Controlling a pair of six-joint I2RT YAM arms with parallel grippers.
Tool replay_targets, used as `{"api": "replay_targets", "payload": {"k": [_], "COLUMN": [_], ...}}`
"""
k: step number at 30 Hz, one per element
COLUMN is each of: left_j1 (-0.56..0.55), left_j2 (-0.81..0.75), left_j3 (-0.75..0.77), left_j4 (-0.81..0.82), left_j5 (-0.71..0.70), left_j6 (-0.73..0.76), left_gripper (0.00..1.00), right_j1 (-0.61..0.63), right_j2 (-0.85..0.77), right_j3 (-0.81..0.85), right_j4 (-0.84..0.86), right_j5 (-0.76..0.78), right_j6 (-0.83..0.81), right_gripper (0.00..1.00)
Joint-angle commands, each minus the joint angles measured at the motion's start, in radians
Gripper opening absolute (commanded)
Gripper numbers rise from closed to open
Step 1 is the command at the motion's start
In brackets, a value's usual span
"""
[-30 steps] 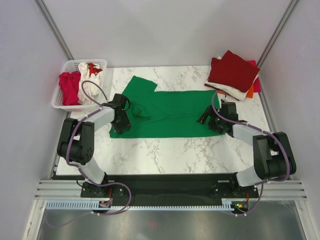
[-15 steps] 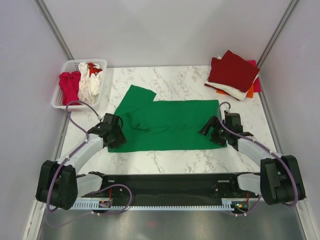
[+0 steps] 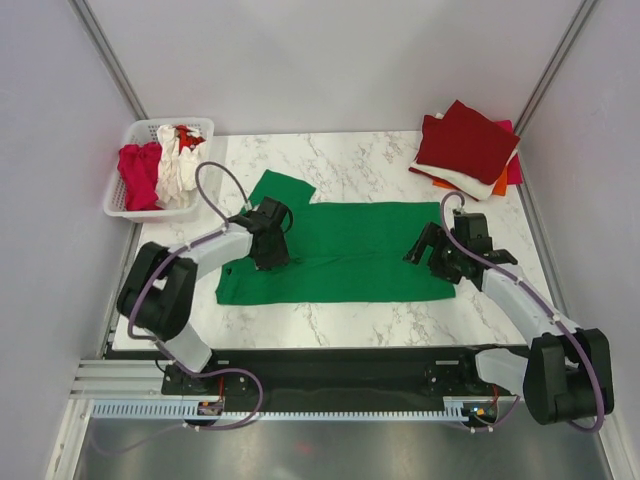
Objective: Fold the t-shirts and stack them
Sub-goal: Fold the tshirt
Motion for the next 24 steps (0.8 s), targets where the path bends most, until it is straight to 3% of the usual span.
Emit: {"api": "replay_targets", "payload": {"k": [1,6,10,13,15,24], "left_j1": [-0.023,-0.011,0.005,0.015,0.015,0.005], "left_j2": [0.096,0.262,0.383,0.387,0.36,0.183], "left_j3": [0.09,0.384,0.742,0.841,0.833,0.434], "left_j4": [0.046,0.045,0.002,-0.07,-0.108,-0.125], "left_j5": [-0.046,-0.063,-0.066,0.006,0.015,-0.017], "left_j6": [-0.028,0.051,0.229,0.306,0.327,0.164], "left_gripper": [0.51,0.5,0.51,0.54,0.57,0.51], "right_j1": [-0.001,-0.001,-0.001,-0.001,-0.001,0.026], "right_j2": [-0.046,-0.072,-0.073,-0.076,-0.08,0.009], "right_j3": [0.028,0.038,0.062,0.091,0.097,0.094], "right_j4": [-0.06,-0.087,-0.109,-0.139,-0.144,-0.047], "right_j5": [0.034,0.039,0.042,0.039,0.053,-0.028], "right_j6": [-0.029,-0.038,-0.049,-0.073,-0.084,-0.063], "right_gripper": [0.97,0.97,0.97,0.97,0.98,0.97]}}
